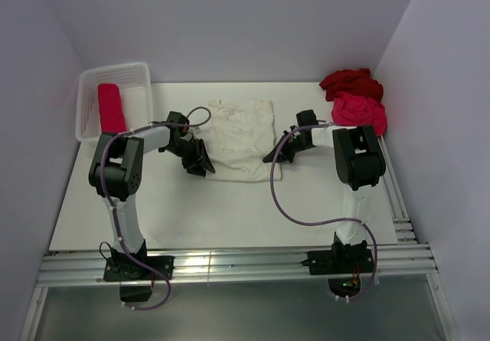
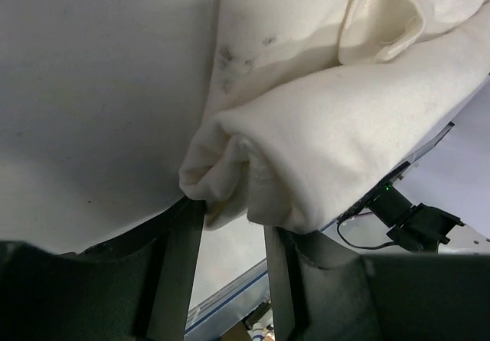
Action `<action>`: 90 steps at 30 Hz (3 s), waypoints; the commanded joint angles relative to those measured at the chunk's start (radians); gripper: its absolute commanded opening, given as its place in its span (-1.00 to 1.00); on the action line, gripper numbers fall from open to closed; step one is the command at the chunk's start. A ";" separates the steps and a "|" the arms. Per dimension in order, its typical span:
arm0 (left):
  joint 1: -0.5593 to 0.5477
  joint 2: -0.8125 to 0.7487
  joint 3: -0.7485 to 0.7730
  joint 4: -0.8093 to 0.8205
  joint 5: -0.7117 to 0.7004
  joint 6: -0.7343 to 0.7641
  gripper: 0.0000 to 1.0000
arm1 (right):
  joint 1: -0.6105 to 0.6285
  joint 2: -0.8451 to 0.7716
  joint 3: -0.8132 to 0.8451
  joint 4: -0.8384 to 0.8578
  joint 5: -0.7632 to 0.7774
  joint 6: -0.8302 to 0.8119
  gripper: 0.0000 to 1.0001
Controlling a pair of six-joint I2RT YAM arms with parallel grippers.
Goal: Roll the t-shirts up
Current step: Roll the tshirt
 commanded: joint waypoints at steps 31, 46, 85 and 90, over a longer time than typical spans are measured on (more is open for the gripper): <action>0.058 -0.148 0.068 0.129 -0.046 -0.077 0.39 | 0.000 -0.028 0.098 -0.140 0.069 -0.107 -1.00; 0.038 -0.072 0.055 0.200 0.032 -0.133 -0.05 | 0.000 -0.018 0.102 -0.139 0.070 -0.094 -1.00; 0.162 -0.300 -0.158 0.373 0.007 -0.222 0.35 | -0.017 -0.087 -0.001 -0.039 0.086 -0.030 -1.00; 0.145 -0.380 -0.272 0.344 -0.002 -0.150 0.33 | -0.017 -0.090 0.011 -0.050 0.083 -0.035 -1.00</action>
